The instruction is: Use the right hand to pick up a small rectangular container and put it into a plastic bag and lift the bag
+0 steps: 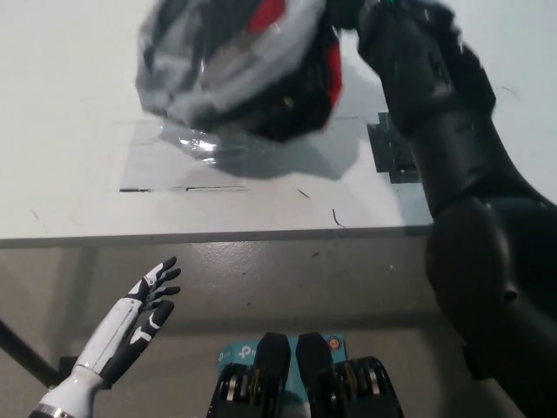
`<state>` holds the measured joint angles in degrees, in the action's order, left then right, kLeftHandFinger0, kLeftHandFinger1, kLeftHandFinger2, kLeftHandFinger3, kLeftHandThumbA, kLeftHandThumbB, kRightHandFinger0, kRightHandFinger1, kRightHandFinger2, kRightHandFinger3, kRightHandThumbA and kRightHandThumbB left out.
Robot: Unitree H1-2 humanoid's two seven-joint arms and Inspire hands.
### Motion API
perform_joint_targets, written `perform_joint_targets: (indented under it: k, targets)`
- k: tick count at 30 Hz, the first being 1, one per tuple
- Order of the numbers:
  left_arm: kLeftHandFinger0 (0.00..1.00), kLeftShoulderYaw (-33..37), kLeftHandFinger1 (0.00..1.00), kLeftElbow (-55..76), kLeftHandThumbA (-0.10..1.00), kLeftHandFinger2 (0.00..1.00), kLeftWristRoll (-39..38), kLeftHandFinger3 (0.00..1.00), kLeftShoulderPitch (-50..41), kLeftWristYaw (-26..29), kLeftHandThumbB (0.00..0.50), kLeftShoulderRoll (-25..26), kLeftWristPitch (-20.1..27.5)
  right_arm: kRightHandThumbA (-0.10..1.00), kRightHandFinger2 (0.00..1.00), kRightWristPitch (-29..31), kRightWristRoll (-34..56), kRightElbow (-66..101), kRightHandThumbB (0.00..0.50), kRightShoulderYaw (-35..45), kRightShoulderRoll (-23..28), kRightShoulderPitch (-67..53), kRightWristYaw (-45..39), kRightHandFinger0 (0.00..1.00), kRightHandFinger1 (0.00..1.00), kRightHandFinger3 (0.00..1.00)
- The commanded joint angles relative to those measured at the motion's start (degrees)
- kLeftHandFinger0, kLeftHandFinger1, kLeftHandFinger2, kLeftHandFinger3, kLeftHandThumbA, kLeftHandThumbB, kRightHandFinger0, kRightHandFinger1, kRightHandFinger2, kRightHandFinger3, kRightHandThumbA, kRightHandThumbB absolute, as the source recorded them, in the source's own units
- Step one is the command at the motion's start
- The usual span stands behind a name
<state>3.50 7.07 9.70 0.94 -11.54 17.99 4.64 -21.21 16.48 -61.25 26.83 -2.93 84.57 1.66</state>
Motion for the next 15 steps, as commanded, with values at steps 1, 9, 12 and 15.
perform_joint_targets:
  k: [1,9,12,15]
  targets:
    - [0.83,0.0,0.86,0.6,1.00,0.95,0.4,1.00,0.2,0.2,0.060,0.8,2.4,0.24,0.65,-4.3,4.1,5.1,0.007,-0.8,-1.3,11.8,0.3,0.00,0.15,0.89]
    - [0.83,0.1,0.85,0.4,1.00,0.94,0.5,1.00,0.4,0.0,0.075,1.1,2.8,0.24,0.68,-4.7,4.8,2.0,0.002,-0.3,-0.2,20.9,2.5,0.00,0.20,0.79]
    - [0.83,0.1,0.85,0.4,1.00,0.94,0.2,1.00,0.4,-0.2,0.073,1.1,2.8,0.24,0.69,-4.7,5.1,1.6,0.000,-0.2,0.0,22.0,2.4,0.00,0.20,0.78]
    - [0.83,0.0,0.85,0.8,1.00,0.94,0.0,1.00,0.3,-0.2,0.075,1.1,2.4,0.25,0.71,-4.4,5.5,2.0,0.000,-0.1,-0.1,22.8,2.6,0.00,0.22,0.87]
